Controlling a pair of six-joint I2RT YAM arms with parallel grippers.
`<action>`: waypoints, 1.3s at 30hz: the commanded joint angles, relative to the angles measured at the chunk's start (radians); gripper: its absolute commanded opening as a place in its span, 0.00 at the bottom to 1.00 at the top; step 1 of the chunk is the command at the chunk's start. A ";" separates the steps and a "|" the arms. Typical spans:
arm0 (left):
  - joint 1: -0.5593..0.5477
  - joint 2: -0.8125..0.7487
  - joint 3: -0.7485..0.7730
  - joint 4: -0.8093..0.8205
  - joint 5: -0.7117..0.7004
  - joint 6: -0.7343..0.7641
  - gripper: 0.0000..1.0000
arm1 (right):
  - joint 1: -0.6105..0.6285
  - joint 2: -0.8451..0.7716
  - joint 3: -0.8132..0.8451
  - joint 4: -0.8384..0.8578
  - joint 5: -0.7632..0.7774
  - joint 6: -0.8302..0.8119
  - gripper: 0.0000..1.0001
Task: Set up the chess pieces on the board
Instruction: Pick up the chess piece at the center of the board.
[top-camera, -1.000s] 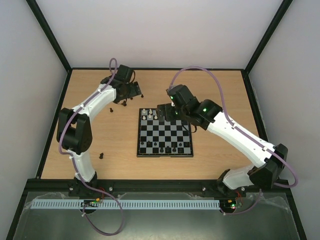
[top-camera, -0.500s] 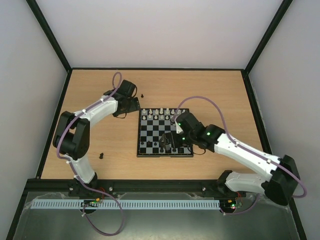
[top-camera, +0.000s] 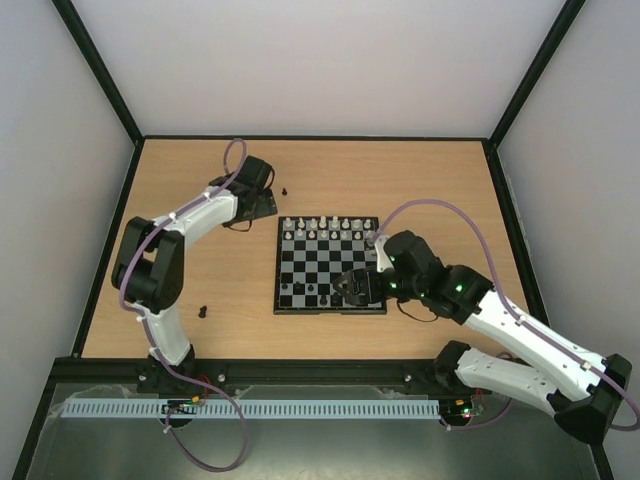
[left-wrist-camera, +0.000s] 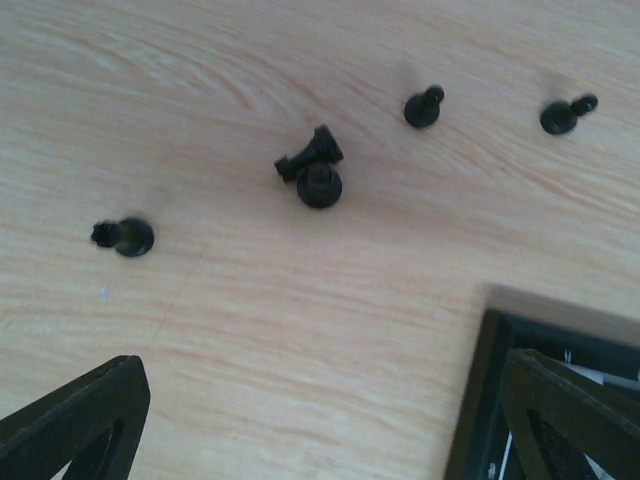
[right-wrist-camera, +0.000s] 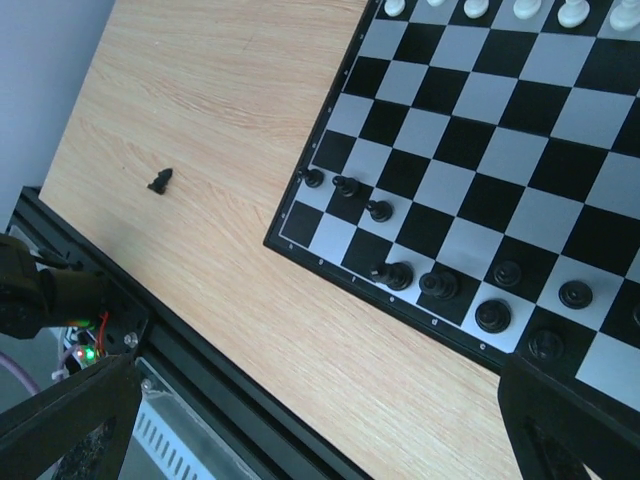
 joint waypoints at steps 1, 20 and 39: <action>0.033 0.127 0.130 0.002 -0.032 0.006 0.99 | 0.005 -0.045 -0.054 -0.014 -0.013 0.019 0.99; 0.114 0.341 0.262 0.007 0.046 0.061 0.45 | 0.006 0.072 -0.032 0.004 0.049 -0.064 0.99; 0.114 0.295 0.234 -0.015 0.021 0.071 0.49 | 0.005 0.123 -0.058 0.047 0.033 -0.068 0.99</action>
